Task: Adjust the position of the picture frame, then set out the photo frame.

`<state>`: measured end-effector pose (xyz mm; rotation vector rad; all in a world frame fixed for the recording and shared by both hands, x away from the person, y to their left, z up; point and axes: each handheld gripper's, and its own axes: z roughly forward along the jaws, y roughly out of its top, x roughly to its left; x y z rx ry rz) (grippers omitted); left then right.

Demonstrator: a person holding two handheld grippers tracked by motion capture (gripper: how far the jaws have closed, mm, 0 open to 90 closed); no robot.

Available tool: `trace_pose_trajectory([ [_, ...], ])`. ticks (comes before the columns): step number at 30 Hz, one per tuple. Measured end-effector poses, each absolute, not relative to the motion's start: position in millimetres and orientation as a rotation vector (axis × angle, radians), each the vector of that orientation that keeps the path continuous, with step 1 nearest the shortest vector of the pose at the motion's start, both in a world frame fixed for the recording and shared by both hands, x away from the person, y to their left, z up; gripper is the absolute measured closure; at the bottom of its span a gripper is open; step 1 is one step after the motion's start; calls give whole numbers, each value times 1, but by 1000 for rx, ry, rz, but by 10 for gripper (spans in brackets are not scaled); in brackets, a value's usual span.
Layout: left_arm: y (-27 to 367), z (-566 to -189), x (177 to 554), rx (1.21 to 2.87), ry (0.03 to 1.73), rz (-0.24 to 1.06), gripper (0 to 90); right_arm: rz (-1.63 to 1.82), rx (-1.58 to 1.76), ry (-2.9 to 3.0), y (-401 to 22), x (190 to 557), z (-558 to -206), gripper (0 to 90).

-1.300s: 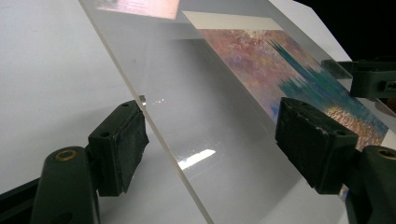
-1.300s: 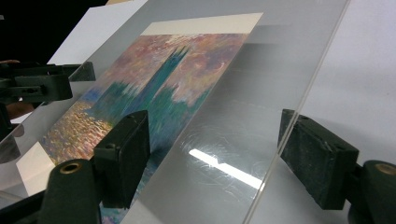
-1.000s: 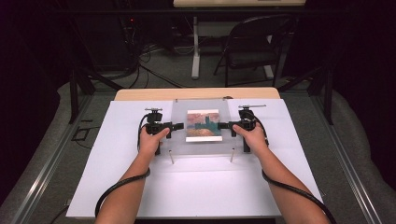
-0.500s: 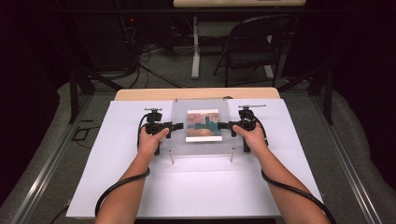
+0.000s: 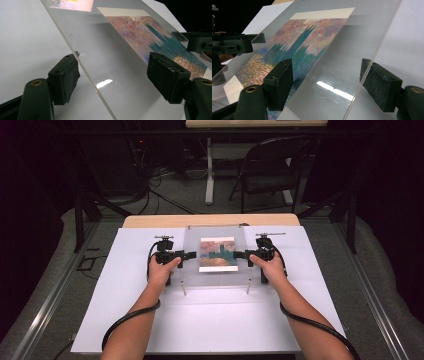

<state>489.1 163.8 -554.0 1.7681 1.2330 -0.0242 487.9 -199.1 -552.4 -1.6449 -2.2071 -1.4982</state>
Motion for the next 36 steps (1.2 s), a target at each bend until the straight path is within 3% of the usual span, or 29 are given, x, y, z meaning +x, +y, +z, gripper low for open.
trace_pose_trajectory([
  [11,165,-547,487,1779,1214,-4,281,-1520,-1619,-2251,-199,485,-546,265],
  [36,173,-515,465,1782,1115,76,420,-1583,-1484,-2457,-200,459,-515,275],
])
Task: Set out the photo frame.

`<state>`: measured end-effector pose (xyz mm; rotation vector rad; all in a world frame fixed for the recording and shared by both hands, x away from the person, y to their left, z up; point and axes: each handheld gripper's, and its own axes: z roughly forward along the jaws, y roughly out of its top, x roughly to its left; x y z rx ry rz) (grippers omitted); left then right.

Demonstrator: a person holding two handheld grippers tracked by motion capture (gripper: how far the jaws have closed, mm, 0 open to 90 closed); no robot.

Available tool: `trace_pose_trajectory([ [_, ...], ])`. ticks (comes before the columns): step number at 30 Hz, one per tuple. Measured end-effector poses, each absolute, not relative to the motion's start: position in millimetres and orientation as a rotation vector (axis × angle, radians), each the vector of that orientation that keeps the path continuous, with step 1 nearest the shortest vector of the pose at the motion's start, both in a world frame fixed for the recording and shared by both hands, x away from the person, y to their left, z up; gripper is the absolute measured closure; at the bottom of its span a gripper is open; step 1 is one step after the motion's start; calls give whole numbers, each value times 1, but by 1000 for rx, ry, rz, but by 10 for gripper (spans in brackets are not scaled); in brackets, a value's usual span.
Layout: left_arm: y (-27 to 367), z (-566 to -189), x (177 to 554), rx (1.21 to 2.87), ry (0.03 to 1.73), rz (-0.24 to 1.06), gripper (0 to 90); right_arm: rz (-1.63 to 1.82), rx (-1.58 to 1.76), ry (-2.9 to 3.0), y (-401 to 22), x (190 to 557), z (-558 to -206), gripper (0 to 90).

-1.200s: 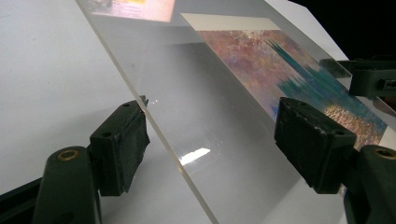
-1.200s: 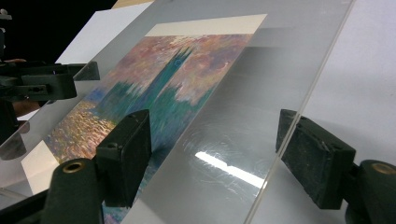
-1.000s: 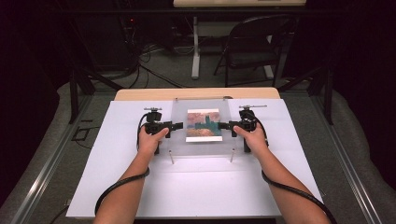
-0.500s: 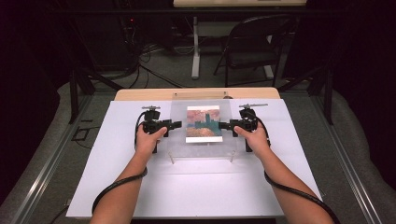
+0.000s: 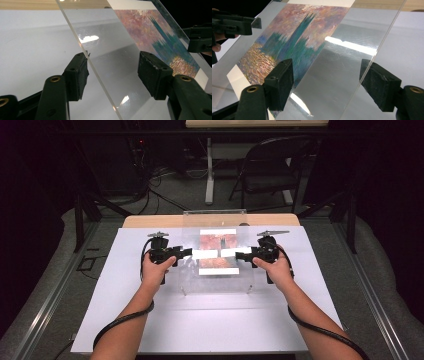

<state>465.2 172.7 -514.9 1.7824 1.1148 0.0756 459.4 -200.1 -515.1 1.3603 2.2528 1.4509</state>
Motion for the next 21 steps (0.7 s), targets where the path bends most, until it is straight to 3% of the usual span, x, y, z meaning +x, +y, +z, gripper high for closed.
trace_pose_trajectory([
  [11,174,-500,448,1790,1053,138,468,1439,1240,2245,-203,439,-501,310],
  [21,177,-489,435,1793,1020,166,514,1473,1216,2228,-209,427,-491,403],
])
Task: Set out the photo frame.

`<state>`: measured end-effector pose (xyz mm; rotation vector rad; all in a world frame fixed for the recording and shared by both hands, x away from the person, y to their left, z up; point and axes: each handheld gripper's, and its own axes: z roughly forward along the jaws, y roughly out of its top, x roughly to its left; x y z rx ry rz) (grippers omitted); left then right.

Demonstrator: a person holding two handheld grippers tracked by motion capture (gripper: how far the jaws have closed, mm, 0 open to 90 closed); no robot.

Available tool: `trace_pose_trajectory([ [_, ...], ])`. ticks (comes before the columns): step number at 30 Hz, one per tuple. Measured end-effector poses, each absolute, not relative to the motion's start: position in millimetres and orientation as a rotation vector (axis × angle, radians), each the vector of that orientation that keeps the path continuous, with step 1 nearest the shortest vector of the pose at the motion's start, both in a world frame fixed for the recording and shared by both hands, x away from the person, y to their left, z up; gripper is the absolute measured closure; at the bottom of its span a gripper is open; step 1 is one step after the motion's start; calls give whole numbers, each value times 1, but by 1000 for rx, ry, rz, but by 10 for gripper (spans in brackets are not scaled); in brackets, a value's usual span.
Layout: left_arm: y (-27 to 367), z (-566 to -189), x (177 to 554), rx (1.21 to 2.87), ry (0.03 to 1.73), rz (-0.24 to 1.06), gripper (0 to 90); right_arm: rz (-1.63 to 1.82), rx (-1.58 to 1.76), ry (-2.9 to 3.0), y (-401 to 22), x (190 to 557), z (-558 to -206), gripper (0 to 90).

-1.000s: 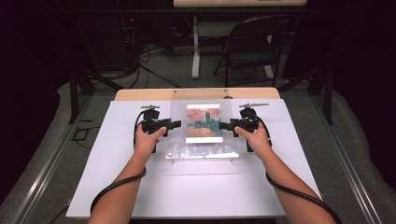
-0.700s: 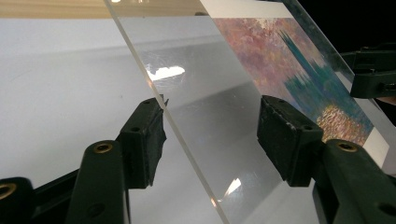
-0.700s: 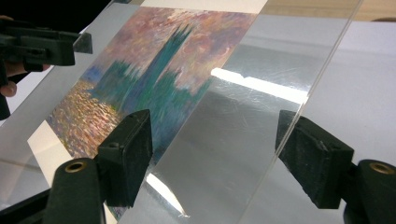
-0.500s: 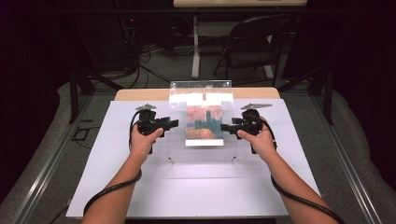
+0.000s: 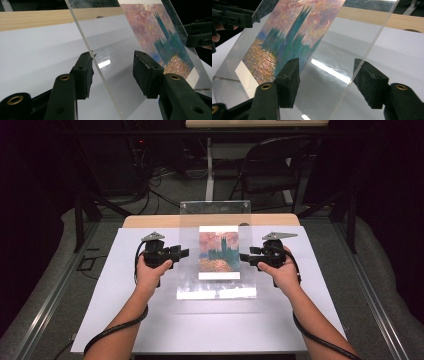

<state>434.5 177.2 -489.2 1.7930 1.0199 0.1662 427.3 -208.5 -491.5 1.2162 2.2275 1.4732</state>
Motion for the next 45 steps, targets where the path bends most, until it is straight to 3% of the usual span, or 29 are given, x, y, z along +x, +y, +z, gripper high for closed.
trace_pose_trajectory([
  [30,183,-473,410,1792,971,193,601,1438,1150,2232,-212,402,-474,487],
  [45,188,-463,386,1813,907,222,659,1451,1093,2249,-219,380,-465,588],
])
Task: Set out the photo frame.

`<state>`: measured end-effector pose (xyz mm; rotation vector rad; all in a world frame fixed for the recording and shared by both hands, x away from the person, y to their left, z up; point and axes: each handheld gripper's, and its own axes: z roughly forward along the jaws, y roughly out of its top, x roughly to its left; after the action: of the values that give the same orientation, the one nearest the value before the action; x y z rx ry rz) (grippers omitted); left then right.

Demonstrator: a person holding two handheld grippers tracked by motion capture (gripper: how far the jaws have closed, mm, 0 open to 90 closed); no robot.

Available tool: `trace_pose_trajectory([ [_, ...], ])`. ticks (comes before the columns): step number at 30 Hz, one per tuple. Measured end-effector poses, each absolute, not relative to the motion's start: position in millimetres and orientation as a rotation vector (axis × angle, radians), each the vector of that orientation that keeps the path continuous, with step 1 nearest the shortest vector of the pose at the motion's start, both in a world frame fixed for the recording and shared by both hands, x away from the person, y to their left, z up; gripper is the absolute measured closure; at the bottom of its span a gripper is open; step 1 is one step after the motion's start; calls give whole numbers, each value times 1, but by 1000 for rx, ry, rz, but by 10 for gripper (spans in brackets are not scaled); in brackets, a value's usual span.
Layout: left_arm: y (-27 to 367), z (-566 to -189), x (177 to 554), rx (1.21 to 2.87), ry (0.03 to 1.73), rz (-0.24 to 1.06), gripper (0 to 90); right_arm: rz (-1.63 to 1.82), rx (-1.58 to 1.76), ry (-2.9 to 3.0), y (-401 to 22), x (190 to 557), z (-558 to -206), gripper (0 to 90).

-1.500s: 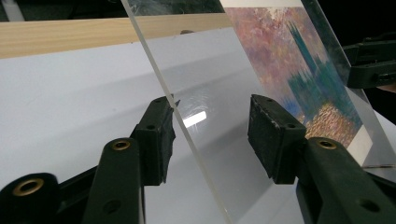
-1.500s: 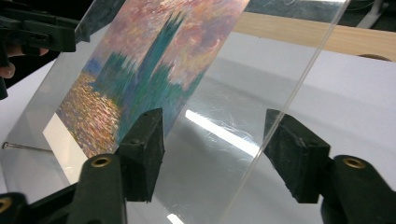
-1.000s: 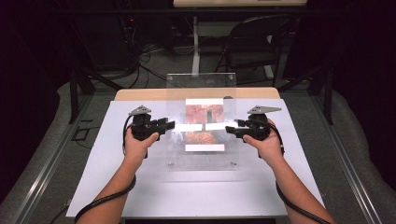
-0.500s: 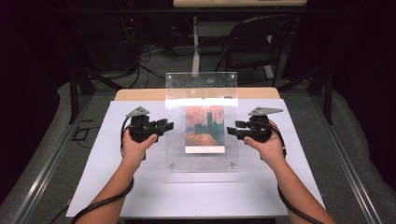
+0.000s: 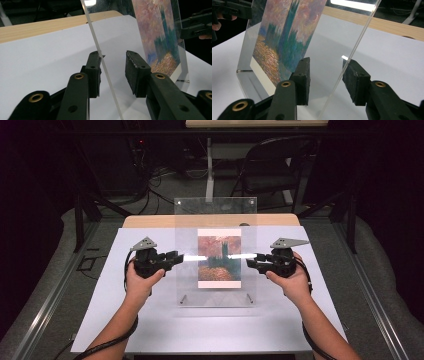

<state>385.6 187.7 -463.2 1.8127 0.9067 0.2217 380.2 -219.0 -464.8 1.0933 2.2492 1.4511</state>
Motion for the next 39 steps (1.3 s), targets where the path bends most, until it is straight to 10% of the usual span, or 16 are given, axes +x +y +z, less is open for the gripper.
trace_pose_trajectory([
  [39,198,-470,331,1711,809,252,758,1610,1026,2164,-231,331,-469,731],
])
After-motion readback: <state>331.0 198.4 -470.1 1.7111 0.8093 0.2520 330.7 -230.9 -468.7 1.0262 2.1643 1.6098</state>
